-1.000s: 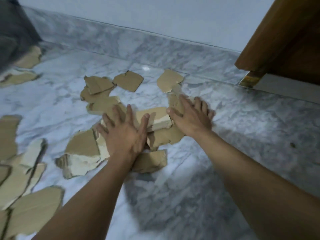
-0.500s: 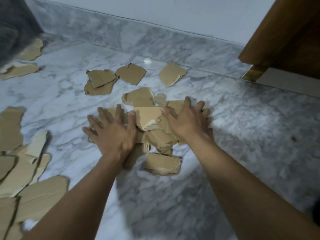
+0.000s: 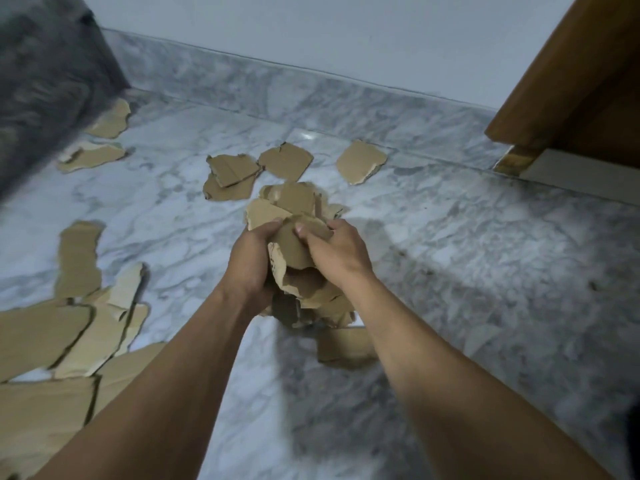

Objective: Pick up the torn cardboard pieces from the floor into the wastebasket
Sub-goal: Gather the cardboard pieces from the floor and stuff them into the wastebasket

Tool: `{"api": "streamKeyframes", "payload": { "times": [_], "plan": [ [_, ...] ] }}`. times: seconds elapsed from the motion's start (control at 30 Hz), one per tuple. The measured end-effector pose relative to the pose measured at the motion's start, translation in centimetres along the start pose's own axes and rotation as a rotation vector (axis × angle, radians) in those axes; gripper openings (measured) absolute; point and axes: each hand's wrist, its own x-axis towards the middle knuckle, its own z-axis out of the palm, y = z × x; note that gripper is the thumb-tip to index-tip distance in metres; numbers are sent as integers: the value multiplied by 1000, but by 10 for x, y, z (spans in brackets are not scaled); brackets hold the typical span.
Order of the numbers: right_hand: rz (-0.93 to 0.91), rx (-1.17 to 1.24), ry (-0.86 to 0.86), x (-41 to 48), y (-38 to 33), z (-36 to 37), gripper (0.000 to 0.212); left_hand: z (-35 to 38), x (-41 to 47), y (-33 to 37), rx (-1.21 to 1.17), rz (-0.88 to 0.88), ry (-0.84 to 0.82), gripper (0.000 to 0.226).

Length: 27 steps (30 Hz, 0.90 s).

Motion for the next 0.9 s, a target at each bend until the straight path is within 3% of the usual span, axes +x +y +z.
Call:
{"api": "streamKeyframes", "payload": {
  "times": [0.07, 0.23, 0.43, 0.53, 0.57, 0.67, 0.73, 0.9],
  "plan": [
    [-67, -44, 36, -5, -2, 0, 64, 6, -5, -2, -62, -68, -19, 35],
    [-133, -54, 121, -18, 3, -24, 68, 29, -15, 3, -56, -13, -22, 33],
    [-145, 54, 403, -63, -11, -100, 69, 105, -69, 45, 59, 129, -98, 17],
    [-143, 60, 565, -100, -16, -153, 70, 149, -112, 55, 108, 175, -178, 20],
    [-140, 45, 604, -114, -18, -172, 70, 163, -127, 58, 127, 201, -219, 27],
    [-159, -3, 729, -149, -22, -234, 71, 210, -166, 67, 161, 278, -381, 85],
    [-162, -31, 810, -171, -18, -274, 71, 244, -191, 68, 202, 312, -469, 95],
    [-168, -102, 969, -232, 3, -373, 65, 327, -249, 53, 280, 330, -582, 64]
  ]
}}
